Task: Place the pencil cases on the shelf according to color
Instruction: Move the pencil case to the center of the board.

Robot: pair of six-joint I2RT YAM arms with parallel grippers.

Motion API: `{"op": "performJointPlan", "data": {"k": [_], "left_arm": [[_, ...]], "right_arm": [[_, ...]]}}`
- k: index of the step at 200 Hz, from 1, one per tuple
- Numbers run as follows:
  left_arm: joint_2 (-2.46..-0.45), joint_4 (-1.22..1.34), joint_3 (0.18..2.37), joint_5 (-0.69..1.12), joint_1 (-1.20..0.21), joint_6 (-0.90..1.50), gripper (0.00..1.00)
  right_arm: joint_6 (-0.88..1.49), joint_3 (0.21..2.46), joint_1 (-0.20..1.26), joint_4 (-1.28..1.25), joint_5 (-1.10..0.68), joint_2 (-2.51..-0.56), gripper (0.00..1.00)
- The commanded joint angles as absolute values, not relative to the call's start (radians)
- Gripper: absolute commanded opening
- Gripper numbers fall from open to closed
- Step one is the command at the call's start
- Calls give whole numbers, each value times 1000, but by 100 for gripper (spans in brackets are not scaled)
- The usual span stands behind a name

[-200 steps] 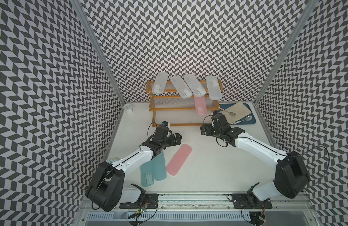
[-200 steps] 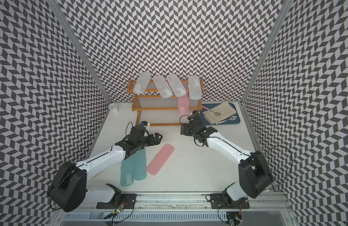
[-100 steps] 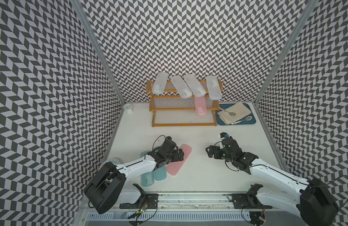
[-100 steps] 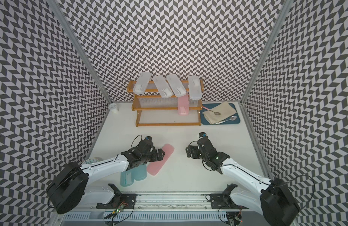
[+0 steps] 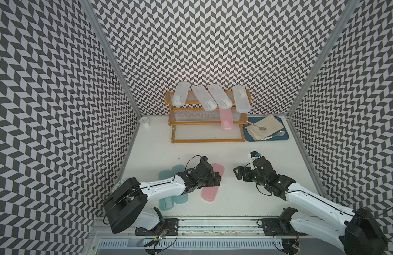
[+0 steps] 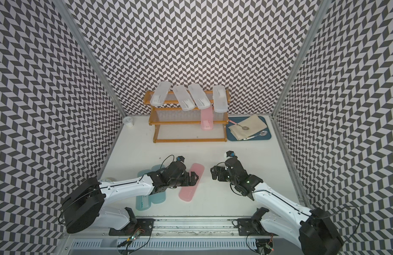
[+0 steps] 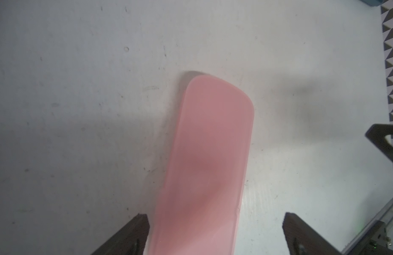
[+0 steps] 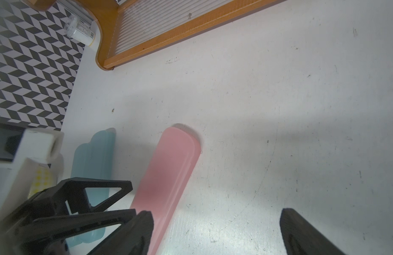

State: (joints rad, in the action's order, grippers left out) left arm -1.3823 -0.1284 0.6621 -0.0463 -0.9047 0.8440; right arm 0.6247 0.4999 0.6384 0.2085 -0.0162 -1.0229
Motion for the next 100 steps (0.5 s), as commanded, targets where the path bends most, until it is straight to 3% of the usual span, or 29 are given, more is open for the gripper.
{"op": "performJointPlan", "data": {"k": [1,56,81,82,90,100], "left_arm": [[-1320,-175,680,-133,-904,859,100],[-1242,-200,566,-125,-920,819,100],[-1182,-160,509,-130,-976,829,100],[-1180,-157,507,-129,-976,830,100],[-1165,-143,491,-122,-983,835,100],[-1153,-129,472,-117,-987,843,100]], "right_arm": [[627,496,643,164,-50,-1025,92],[709,425,706,-3,-150,-1089,73],[711,446,749,-56,-160,-1164,73],[725,446,752,-59,-162,-1166,68],[739,457,763,-79,-172,-1196,63],[740,471,771,-103,-174,-1232,63]]}}
